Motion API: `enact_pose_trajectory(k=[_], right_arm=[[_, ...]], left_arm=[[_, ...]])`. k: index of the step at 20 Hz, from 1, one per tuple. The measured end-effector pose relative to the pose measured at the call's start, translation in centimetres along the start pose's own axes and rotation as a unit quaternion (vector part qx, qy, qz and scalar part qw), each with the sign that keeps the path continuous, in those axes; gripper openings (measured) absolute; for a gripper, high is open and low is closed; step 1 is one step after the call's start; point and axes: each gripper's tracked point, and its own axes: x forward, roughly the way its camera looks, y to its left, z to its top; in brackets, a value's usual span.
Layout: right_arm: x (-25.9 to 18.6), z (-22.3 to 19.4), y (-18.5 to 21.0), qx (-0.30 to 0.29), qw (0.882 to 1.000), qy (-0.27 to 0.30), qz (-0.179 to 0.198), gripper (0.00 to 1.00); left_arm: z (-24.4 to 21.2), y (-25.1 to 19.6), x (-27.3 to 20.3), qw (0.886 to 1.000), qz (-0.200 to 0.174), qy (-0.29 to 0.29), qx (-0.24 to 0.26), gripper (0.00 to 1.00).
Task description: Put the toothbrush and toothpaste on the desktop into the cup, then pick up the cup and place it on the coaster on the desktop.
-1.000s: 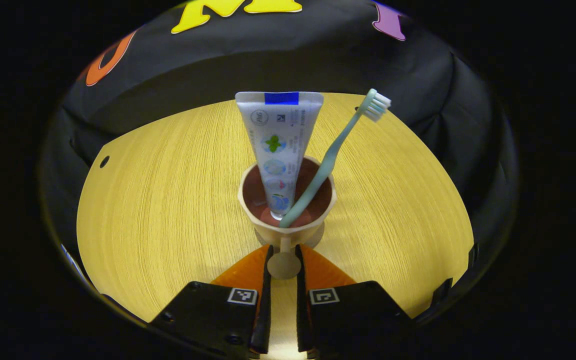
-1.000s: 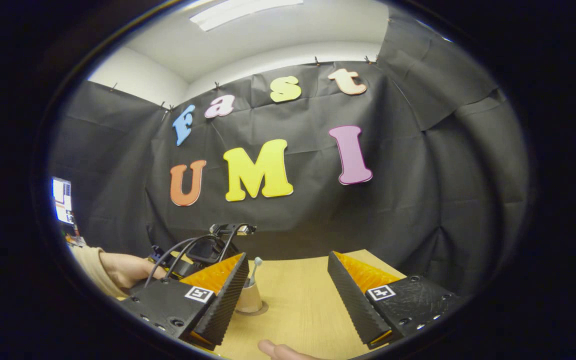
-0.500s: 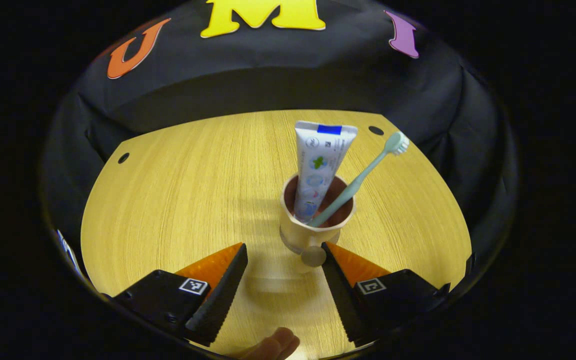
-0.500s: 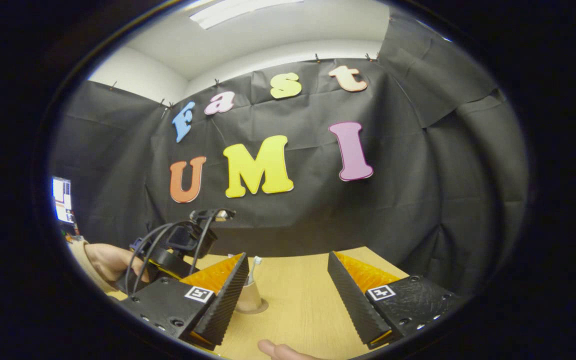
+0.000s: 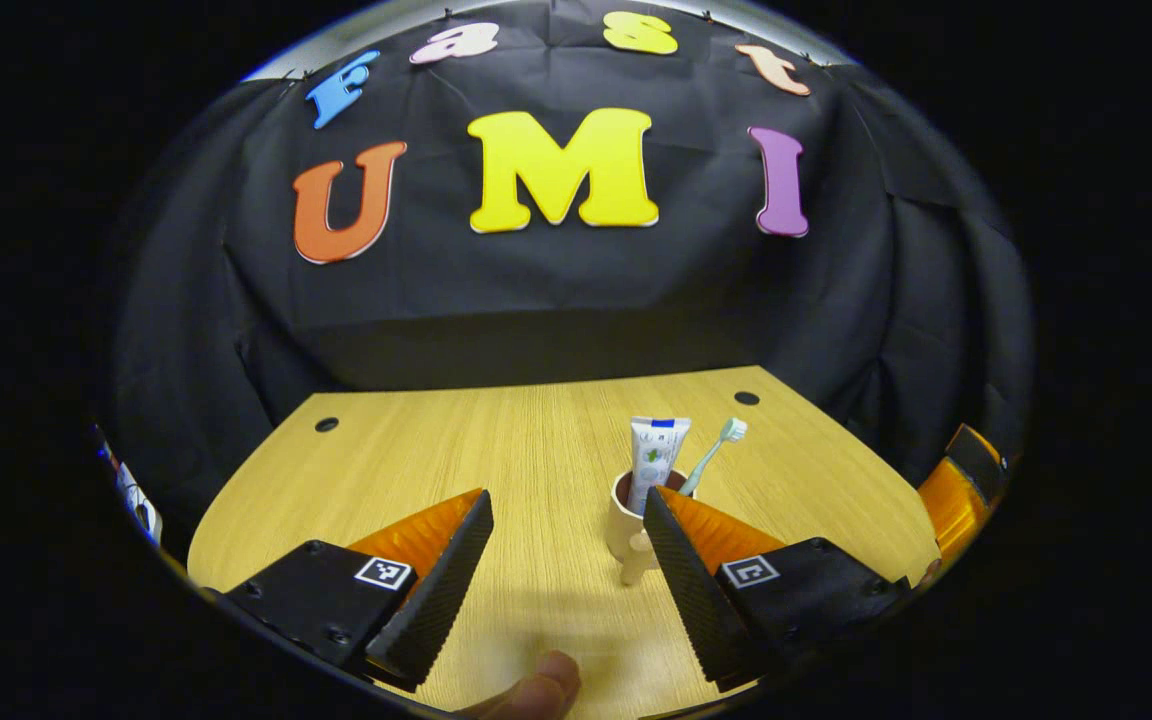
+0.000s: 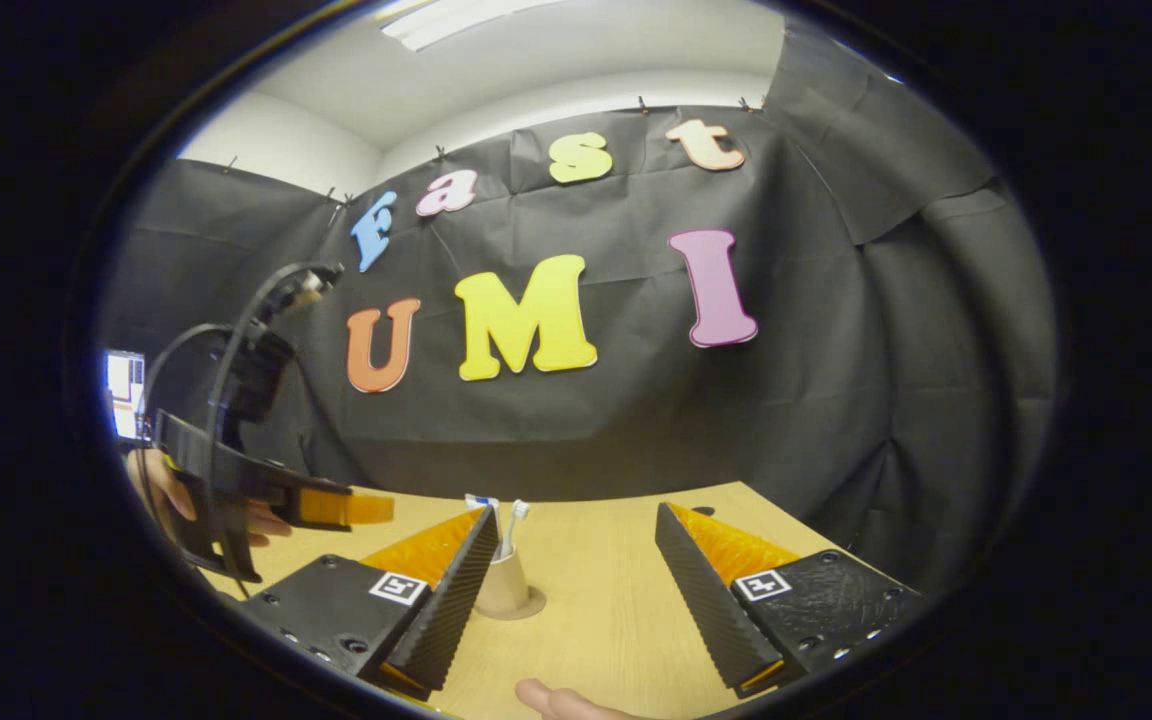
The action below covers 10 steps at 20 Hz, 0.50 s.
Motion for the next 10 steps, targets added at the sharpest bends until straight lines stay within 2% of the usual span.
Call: enact_pose_trajectory(k=[1,2,8,10], right_arm=[[0.0,-0.2,0.1,-0.003,1.0,0.002,0.0,0.96],[0.0,-0.3,0.2,-0.005,1.0,0.004,0.0,0.96],[-0.5,0.2,0.9,-0.02,1.0,-0.007,0.003,0.96],[-0.7,0.4,1.0,-0.023,1.0,-0.011,0.001,0.96]], left_arm=[[1.7,-1.0,-2.4,1.0,0.002,-0.022,-0.001,0.96],[3.5,-1.4,-2.4,0.999,0.007,-0.043,-0.005,0.96],[3.9,-0.3,-2.9,0.992,0.043,-0.115,-0.035,0.96],[4.0,-0.3,-3.0,0.99,0.047,-0.131,-0.026,0.96]])
